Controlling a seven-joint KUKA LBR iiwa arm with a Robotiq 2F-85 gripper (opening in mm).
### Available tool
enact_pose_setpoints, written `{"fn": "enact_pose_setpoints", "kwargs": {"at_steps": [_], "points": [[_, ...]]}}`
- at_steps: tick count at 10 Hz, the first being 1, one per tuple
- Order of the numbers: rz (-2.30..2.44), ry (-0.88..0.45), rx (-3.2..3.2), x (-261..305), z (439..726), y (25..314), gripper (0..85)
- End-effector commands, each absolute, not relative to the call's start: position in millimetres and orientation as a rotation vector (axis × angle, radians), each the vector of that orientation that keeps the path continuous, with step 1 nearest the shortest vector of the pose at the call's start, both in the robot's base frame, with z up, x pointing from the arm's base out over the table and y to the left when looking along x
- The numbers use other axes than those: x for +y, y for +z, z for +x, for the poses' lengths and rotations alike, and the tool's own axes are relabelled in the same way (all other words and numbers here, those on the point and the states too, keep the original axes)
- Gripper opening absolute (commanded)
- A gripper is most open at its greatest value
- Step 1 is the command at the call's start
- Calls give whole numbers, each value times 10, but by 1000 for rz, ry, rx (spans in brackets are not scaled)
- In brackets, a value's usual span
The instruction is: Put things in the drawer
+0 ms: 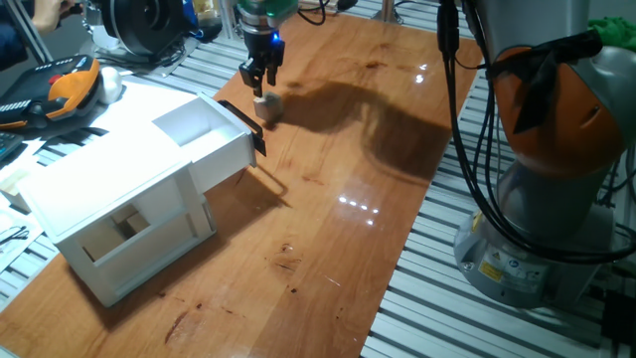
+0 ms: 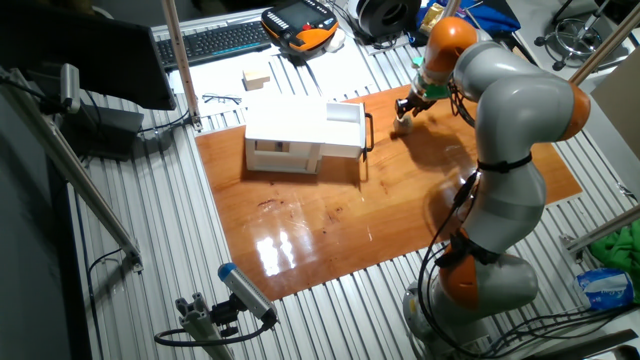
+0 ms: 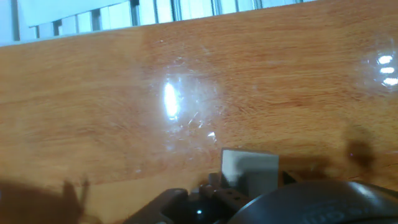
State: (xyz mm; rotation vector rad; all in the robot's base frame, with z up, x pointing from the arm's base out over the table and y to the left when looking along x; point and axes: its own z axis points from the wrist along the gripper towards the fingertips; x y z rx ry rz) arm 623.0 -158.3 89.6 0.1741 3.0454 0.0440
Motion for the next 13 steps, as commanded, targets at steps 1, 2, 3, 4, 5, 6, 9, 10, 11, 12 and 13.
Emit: {"fn": "enact_pose_setpoints", "kwargs": {"at_steps": [1,2,3,4,5,6,9,10,11,12,13], "points": [[178,44,3045,-1578,6231,886,510],[190,40,3041,-1580,6232,875,510],[191,26,3038,-1587,6231,870,680],[193,27,3035,-1594,6230,857,680],[196,27,3031,-1596,6230,836,680],[186,31,3032,-1600,6233,810,680],[187,40,3032,-1610,6227,782,680],[187,40,3032,-1606,6228,774,680],[192,41,3032,-1600,6230,763,680],[194,43,3032,-1598,6231,748,680],[194,45,3032,-1597,6232,737,680]]}}
